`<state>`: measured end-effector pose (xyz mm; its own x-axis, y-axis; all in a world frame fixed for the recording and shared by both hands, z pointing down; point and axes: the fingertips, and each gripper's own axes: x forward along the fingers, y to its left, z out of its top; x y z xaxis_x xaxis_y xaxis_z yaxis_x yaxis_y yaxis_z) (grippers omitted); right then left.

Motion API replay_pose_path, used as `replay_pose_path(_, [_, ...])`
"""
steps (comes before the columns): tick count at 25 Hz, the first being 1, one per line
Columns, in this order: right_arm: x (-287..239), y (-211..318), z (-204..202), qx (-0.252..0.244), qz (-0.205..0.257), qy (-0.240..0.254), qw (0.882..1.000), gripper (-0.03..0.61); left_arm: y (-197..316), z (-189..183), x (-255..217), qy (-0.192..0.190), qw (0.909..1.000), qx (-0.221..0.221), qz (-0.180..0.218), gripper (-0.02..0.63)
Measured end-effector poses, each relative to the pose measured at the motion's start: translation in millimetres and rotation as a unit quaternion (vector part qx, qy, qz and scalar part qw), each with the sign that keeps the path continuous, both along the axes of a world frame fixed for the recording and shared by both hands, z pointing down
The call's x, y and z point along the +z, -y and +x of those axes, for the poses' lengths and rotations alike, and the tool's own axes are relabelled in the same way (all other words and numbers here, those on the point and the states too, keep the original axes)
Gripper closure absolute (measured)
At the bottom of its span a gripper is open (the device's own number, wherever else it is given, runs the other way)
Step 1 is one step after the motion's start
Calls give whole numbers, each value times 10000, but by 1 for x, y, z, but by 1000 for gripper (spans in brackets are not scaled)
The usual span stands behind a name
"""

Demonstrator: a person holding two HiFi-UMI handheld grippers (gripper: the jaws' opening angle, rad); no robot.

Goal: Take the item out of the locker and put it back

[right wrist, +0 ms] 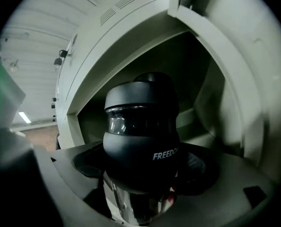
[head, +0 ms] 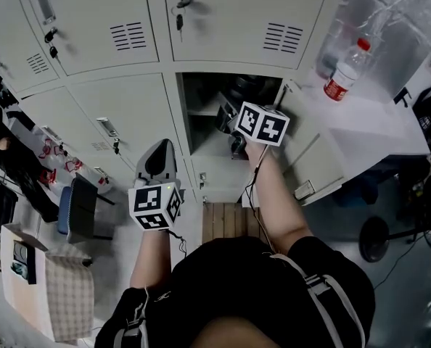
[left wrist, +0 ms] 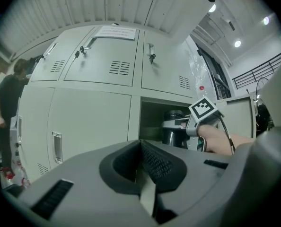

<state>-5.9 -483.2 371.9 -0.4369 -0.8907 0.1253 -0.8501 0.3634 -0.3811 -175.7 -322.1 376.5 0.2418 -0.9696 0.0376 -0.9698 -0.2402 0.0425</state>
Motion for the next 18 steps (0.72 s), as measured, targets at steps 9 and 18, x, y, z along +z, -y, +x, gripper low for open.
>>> replay_pose_path(9, [-15,34,10,724,605,-1003,9905,133,15,2,1,-24,10000,68,-17,600])
replay_pose_path(18, [-14,59,23,1260,1017,-1640,9731,133,27,2,7,-45,9999,84,-83,600])
